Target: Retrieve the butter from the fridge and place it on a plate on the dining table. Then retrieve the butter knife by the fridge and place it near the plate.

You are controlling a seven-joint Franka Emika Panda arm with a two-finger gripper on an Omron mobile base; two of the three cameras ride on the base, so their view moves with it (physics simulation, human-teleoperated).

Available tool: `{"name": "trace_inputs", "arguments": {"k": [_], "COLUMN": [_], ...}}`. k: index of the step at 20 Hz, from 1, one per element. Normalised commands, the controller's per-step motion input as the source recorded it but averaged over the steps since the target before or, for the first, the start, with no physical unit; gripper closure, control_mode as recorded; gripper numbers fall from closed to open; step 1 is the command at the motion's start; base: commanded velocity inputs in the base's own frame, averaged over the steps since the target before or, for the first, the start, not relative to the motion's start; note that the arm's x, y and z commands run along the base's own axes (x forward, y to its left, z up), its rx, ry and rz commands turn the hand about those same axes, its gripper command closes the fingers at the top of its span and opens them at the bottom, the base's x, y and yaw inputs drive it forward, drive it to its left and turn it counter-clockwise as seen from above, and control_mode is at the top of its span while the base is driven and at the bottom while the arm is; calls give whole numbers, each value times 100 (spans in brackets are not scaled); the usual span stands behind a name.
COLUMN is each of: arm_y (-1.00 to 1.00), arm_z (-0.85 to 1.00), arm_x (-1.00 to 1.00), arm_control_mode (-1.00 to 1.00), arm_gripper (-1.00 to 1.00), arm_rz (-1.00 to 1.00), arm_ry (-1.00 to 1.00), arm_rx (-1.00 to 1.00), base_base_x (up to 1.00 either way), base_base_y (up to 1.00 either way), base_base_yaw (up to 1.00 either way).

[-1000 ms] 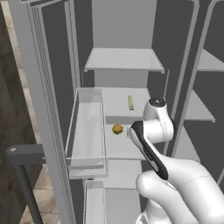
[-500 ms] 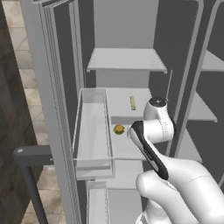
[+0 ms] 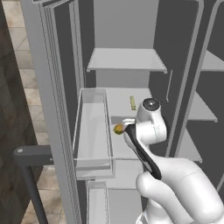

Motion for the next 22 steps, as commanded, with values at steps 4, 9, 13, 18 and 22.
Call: {"name": "trace_inputs", "arguments": {"k": [4, 9, 13, 18, 22], "arm_y": [0, 0, -12, -8, 0], "arm_z": [64, 73, 10, -12, 0], "arm_x": [51, 9, 35, 58, 65], "arm_control_mode": [-100, -100, -100, -100, -100], "arm_gripper": [-100, -100, -100, -100, -100], "arm_rz": [-3, 0, 0, 0, 0], "arm_ry": [-10, -6, 0, 0, 0], "arm_rx": [0, -4, 0, 0, 0], "base_base_x": [0, 0, 0, 0, 0], "base_base_y": [0, 0, 0, 0, 0], "base_base_yaw": [0, 0, 0, 0, 0]}}
